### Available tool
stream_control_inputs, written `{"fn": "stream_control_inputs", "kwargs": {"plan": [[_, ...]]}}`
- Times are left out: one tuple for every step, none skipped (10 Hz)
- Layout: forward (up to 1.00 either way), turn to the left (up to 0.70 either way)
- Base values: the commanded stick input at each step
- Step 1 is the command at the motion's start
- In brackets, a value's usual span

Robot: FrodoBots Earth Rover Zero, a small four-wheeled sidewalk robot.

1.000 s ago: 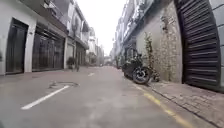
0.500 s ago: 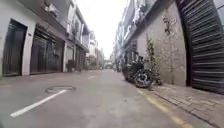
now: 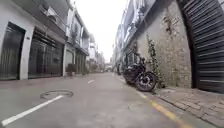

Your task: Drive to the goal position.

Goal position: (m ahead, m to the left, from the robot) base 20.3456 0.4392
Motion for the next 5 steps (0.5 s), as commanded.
{"fn": "stream_control_inputs", "kwargs": {"plan": [[0.44,0.01],[0.48,0.01],[0.47,0.01],[0.46,0.01],[0.46,0.01]]}}
